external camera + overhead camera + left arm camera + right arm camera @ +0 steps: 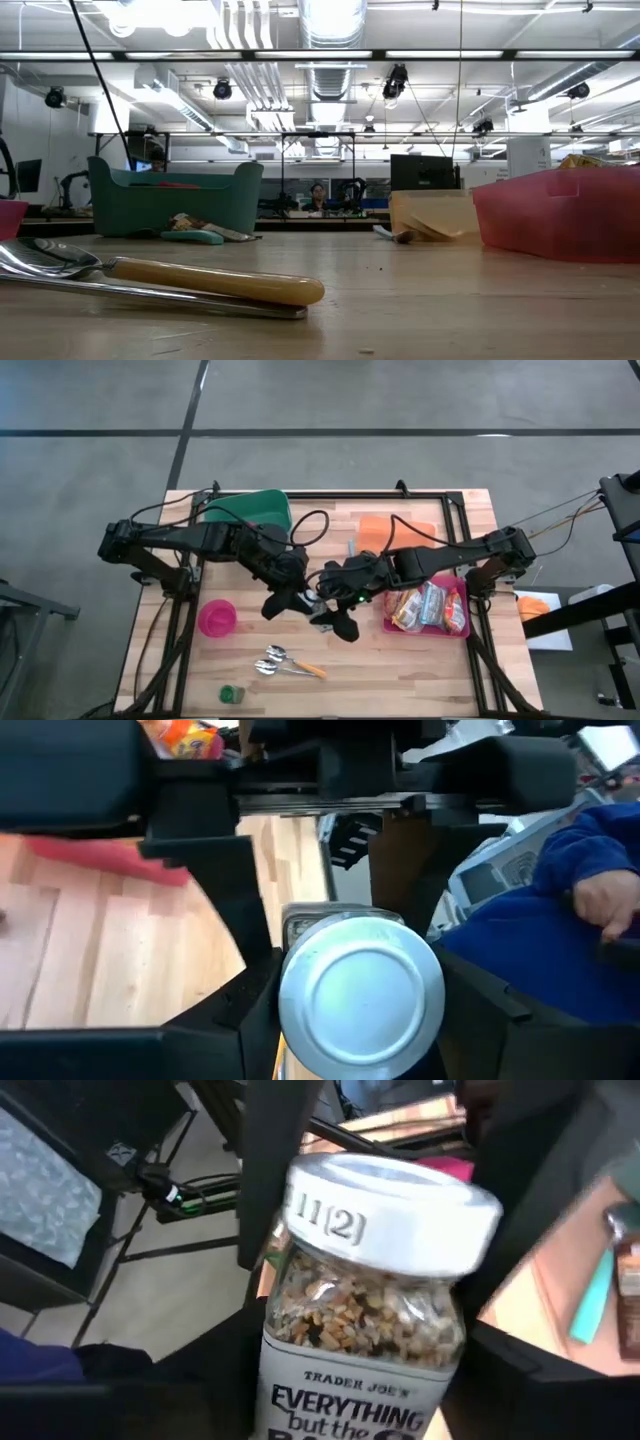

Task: Pick & Place Food Item
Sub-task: Put the white seasoning bottle into the green bin

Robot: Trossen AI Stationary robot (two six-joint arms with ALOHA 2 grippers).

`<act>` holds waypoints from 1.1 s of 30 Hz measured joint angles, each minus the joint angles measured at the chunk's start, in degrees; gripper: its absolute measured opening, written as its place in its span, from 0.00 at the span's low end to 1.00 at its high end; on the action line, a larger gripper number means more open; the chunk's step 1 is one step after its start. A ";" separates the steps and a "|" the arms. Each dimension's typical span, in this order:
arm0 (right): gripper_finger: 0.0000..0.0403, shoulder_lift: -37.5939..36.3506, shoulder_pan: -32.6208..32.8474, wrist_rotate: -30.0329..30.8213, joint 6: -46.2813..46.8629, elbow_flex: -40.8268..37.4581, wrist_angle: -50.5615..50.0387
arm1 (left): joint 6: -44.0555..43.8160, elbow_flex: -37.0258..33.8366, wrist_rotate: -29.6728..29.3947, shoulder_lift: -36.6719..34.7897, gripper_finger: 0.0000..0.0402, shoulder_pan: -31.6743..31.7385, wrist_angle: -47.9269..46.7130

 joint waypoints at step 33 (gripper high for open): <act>0.84 -0.90 0.55 3.25 4.52 0.07 -3.42 | -5.35 9.10 -34.05 -4.63 0.49 12.40 -39.61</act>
